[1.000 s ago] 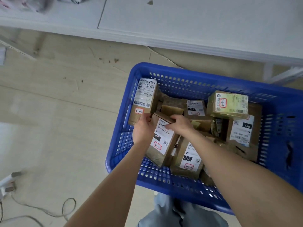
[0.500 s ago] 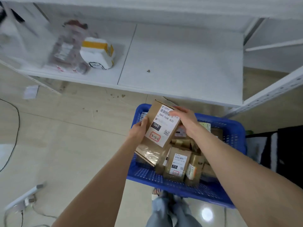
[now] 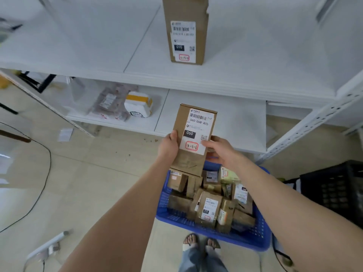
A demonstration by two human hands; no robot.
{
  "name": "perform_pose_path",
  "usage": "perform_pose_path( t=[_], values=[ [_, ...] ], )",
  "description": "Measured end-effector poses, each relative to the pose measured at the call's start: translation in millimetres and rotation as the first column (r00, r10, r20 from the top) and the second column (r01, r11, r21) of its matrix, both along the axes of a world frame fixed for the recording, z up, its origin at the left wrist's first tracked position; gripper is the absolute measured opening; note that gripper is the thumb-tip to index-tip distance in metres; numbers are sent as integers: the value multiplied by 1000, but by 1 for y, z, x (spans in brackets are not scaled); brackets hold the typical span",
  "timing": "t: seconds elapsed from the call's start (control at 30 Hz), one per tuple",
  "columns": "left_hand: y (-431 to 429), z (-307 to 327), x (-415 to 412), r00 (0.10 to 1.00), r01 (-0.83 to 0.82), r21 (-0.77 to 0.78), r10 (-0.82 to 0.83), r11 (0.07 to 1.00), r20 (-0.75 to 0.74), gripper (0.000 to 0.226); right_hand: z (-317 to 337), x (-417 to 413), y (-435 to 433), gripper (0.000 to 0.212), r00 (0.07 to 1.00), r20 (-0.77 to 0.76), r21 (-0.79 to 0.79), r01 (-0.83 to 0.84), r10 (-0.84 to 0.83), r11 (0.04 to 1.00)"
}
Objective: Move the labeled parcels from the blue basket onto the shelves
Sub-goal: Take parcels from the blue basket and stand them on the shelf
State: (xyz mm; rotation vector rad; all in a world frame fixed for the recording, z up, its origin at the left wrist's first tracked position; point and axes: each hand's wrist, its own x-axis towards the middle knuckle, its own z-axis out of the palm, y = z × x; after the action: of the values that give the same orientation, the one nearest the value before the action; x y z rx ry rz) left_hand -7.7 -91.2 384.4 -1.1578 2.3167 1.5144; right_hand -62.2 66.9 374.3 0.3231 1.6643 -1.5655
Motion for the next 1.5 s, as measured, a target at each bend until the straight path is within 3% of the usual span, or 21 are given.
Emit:
perform_pose_path(
  t=[0.33, 1.03, 1.5],
  values=[
    [-5, 72, 12, 983, -15, -111, -5, 994, -182, 40, 79, 6, -3, 40, 982, -190, -64, -5, -8, 998],
    [-20, 130, 21, 983, -84, -122, 62, 989, -171, 36, 128, 4, -22, 32, 901, -429, 86, -23, 58, 996],
    [-138, 136, -1, 978, 22, -144, -51, 989, -201, 29, 136, -8, -128, 34, 898, -434, 59, 107, -71, 992]
  ],
)
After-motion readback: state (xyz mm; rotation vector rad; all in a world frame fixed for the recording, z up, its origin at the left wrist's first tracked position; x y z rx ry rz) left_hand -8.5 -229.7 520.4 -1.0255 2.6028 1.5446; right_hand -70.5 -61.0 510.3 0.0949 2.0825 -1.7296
